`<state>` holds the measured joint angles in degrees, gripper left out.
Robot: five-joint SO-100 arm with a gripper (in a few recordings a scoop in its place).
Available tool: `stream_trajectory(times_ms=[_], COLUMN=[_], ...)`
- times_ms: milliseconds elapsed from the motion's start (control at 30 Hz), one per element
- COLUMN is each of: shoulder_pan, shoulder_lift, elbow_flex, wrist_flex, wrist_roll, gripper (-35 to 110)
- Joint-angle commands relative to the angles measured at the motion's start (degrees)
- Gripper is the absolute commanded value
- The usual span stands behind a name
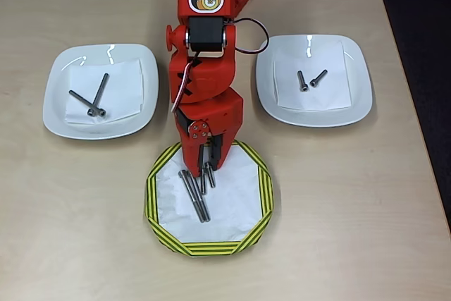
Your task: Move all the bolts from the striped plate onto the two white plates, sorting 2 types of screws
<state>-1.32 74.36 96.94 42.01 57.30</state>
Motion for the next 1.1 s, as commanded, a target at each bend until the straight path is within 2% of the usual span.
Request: stream_trajectory(times_ms=[0,100,500,1067], shoulder_pan=[0.26,0.62,2.72,-0.26], shoulder_lift=[1.32,0.62,-1.49,-2.02], elbow_flex=[-1.41,-3.6,-10.81,-21.36], wrist_flex=[1.05,3.96,8.35,17.49], wrist_roll=[1.85,3.78,0.53,2.9], gripper=[6,0,0,0])
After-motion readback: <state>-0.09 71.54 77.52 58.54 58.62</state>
